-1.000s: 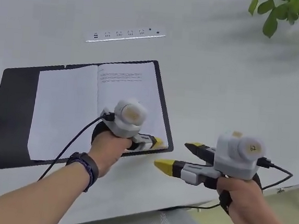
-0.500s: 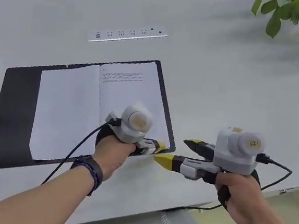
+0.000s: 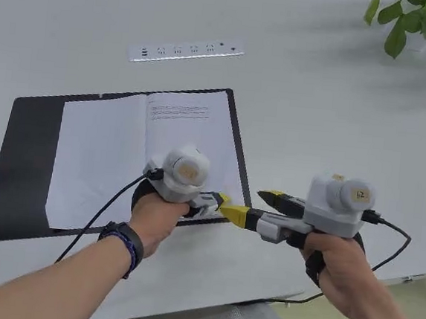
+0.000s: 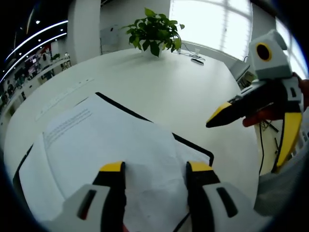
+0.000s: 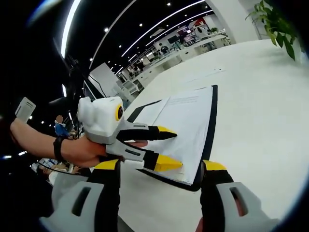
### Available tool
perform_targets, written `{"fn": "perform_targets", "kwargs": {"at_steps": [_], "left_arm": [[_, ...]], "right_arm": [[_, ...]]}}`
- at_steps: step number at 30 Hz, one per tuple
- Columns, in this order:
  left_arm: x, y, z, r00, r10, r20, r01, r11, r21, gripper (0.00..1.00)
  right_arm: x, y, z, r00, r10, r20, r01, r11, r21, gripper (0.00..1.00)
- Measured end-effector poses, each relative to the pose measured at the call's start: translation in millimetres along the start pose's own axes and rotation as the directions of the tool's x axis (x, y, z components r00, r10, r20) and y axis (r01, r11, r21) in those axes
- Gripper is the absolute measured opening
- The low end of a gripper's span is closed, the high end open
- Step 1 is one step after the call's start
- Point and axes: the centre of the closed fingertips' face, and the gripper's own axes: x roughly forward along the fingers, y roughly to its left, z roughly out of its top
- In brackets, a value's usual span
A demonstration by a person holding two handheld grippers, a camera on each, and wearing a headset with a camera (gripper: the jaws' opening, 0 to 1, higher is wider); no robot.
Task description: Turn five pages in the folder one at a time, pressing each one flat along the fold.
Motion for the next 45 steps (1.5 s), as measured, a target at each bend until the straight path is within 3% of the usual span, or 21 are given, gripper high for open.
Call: {"fn": "perform_targets", "kwargs": {"at_steps": [11,19,25,32,41,45], "left_arm": [[0.2,4.6,0.2,0.9997,0.004,0.023,-0.003,1.000,-0.005,0.49],[-1.7,5.3,0.5,0.9990,-0.018,0.041,0.019,0.999,-0.045,0.47],[-8.2,4.4,-1.3,0.9978,-0.043,0.050,0.048,0.994,-0.103,0.50],[-23.3,1.2,-5.0,0.9974,-0.063,0.036,0.067,0.991,-0.113,0.63],[-58.1,8.1,-9.2,0.9974,-0.030,0.066,0.038,0.992,-0.124,0.66],[-72.9,14.3,-14.4,0.9972,-0.007,0.074,0.017,0.991,-0.135,0.67]], "right_arm": [[38.4,-11.3,21.7,0.9989,0.046,0.012,-0.046,0.999,0.023,0.64],[53.2,-16.6,18.1,0.9977,0.068,0.006,-0.068,0.995,0.074,0.62],[49.2,-14.4,18.9,0.9947,0.076,0.069,-0.085,0.986,0.143,0.50],[44.8,-10.6,14.4,0.9934,0.078,0.084,-0.091,0.983,0.162,0.37],[47.5,-5.4,14.5,0.9946,0.053,0.089,-0.065,0.988,0.138,0.05],[49.4,1.5,19.0,0.9934,0.056,0.100,-0.069,0.989,0.130,0.00]]}}
